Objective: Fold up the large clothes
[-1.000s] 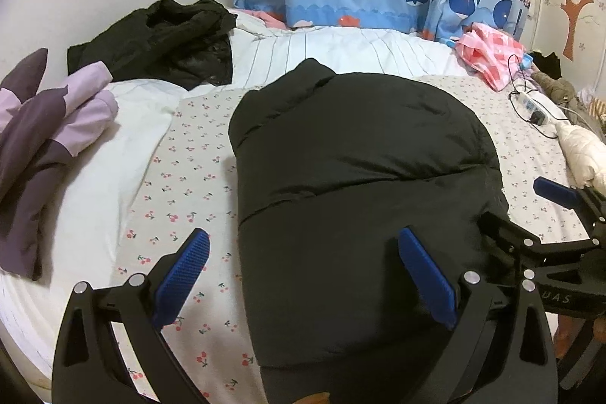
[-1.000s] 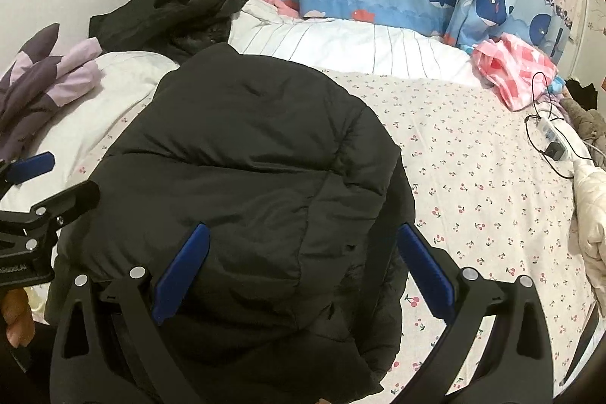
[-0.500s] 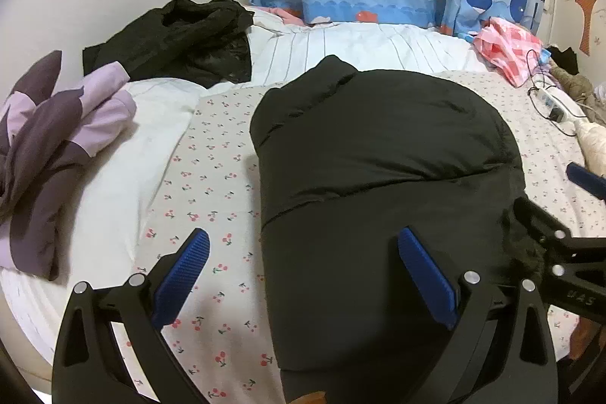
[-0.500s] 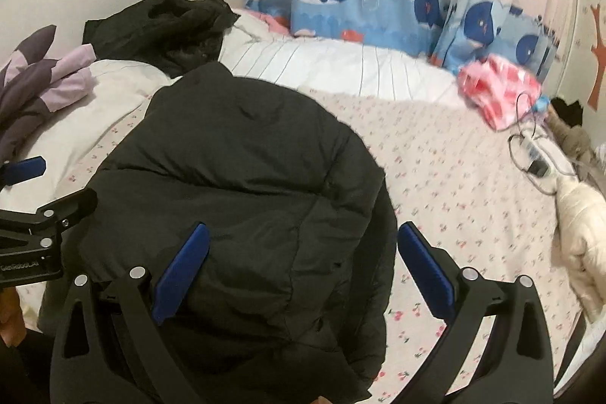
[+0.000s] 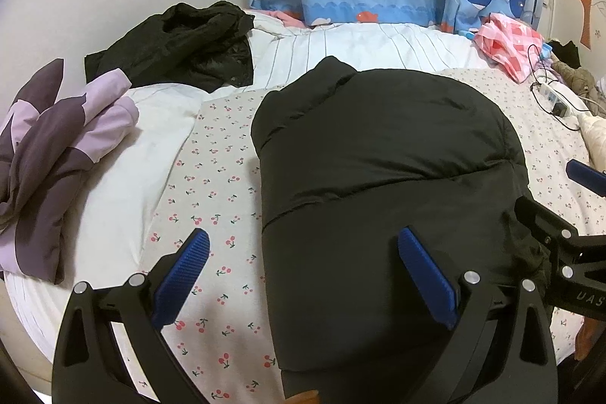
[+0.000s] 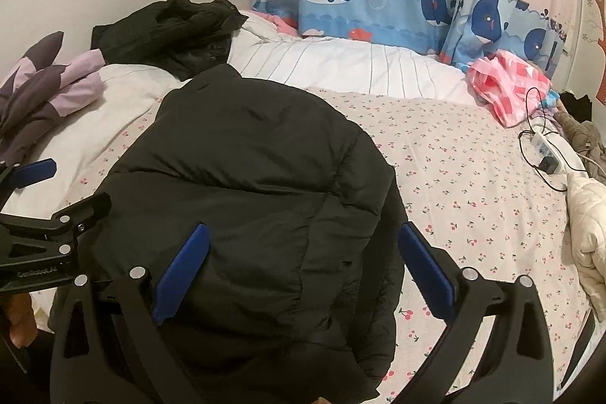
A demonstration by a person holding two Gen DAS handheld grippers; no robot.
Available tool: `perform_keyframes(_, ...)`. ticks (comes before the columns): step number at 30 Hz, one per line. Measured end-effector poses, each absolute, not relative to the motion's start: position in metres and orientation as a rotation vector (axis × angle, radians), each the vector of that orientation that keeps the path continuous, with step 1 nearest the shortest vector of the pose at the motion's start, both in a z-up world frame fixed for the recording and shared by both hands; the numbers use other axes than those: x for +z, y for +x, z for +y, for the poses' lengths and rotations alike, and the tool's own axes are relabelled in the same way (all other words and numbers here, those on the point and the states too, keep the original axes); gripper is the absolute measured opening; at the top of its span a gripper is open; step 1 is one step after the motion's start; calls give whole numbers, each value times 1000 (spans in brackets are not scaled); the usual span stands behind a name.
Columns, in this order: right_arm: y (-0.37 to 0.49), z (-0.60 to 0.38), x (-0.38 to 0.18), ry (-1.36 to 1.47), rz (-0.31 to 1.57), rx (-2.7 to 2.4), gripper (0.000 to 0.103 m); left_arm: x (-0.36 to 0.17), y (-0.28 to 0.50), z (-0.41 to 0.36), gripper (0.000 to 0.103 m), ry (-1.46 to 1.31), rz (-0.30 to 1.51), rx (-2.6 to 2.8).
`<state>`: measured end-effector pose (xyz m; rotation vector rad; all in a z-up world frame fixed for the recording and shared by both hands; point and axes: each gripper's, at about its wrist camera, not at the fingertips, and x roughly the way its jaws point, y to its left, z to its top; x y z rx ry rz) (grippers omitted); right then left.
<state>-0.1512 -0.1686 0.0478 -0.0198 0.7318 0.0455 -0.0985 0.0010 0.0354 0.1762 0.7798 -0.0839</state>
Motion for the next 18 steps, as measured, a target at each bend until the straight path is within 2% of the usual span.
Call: perform_keyframes(18, -151, -168, 48, -22, 731, 46, 96, 35, -98, 1, 96, 177, 779, -82)
